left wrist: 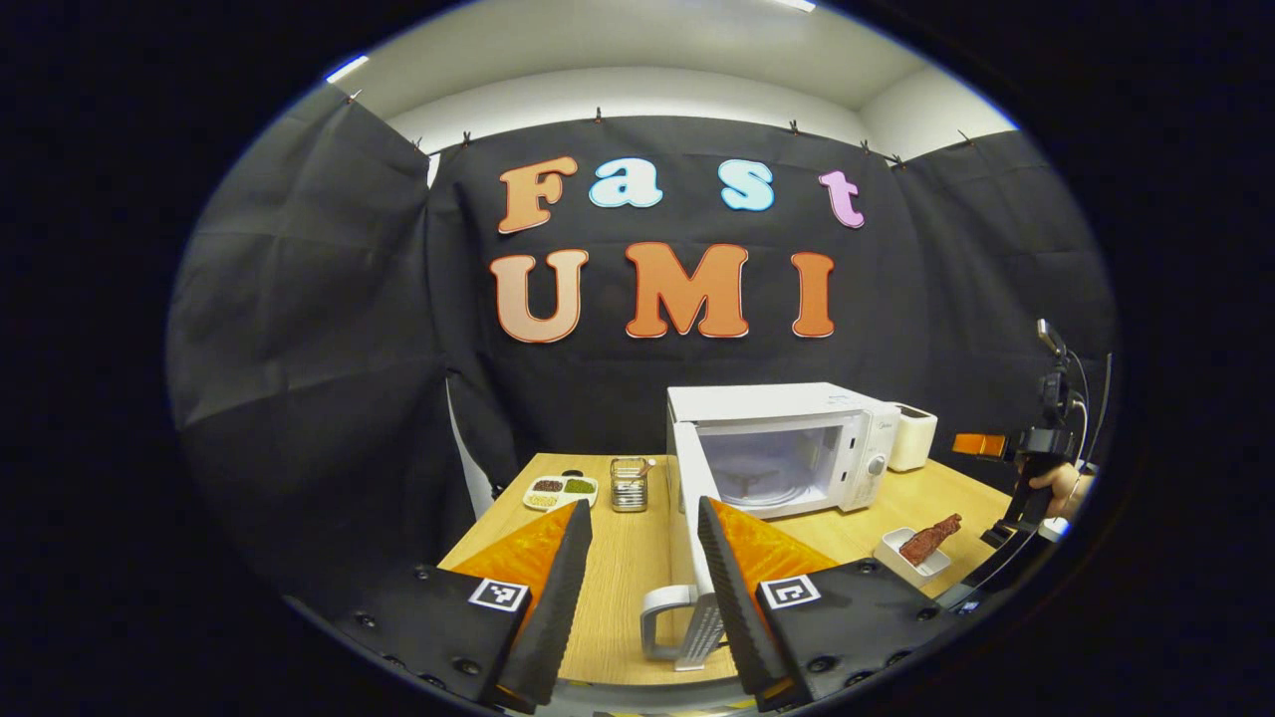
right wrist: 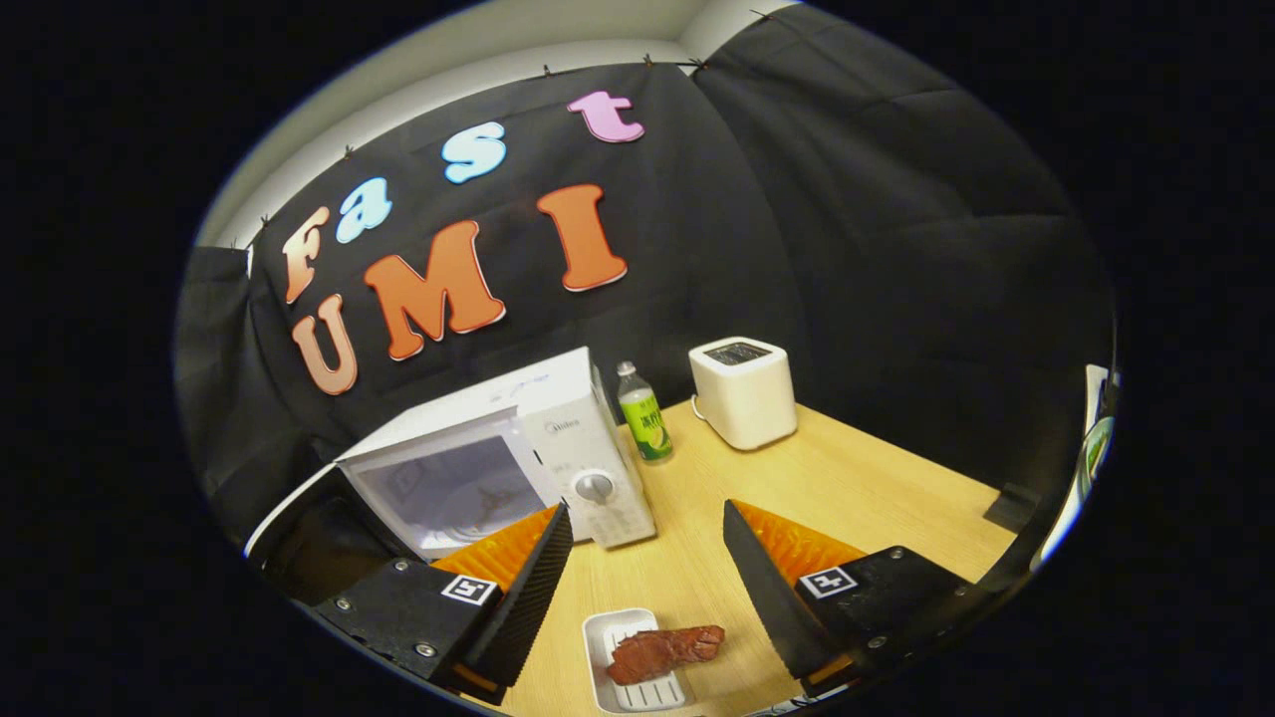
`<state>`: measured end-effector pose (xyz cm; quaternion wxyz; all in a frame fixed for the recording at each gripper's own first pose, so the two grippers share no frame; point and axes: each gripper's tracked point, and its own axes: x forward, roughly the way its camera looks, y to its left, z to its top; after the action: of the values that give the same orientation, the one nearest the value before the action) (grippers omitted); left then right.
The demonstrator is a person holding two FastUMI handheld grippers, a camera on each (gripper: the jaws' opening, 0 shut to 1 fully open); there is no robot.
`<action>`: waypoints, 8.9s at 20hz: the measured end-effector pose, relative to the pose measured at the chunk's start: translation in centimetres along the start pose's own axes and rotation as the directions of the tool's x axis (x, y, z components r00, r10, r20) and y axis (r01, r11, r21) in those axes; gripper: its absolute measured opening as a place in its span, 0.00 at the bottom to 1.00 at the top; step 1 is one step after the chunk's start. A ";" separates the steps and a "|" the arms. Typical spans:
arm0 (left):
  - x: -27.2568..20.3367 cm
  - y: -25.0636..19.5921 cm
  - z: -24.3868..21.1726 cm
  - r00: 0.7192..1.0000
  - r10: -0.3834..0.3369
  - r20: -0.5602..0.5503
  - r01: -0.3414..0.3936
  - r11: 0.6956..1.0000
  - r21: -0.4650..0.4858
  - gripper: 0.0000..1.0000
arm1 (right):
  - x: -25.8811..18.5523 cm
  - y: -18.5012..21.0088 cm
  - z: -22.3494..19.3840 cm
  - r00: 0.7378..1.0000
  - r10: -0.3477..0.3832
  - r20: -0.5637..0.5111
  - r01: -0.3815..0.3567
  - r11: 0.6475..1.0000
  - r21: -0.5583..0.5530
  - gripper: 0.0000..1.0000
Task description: Open the microwave oven with the left hand, put the food in, and close the microwave oven.
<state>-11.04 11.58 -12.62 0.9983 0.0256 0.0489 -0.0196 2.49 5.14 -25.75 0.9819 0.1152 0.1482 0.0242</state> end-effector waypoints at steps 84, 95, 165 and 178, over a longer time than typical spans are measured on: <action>5.2 12.1 -7.0 0.973 0.123 -0.196 -0.139 0.988 -0.070 0.65 | 21.1 22.2 -6.4 0.994 -0.080 -0.069 0.092 0.977 0.194 0.94; 5.2 10.6 -7.3 0.983 0.056 -0.172 -0.073 0.993 -0.094 0.65 | 13.7 22.8 -3.7 0.998 0.018 -0.052 -0.025 0.990 -0.139 0.94; 28.2 -25.5 -6.1 0.964 -0.236 -0.122 0.243 0.969 0.045 0.05 | 2.1 -10.3 25.8 0.982 -0.099 0.160 0.135 0.965 -0.226 0.95; 30.5 -25.3 -6.7 0.987 -0.121 -0.108 0.126 0.991 0.042 0.05 | 4.0 -13.0 25.4 0.979 -0.141 0.147 0.173 0.958 -0.231 0.95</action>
<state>17.56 -14.42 -23.50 0.9903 0.0476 0.1024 -0.0812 14.05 -12.72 -6.29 0.9949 -0.0163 0.0892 -0.0436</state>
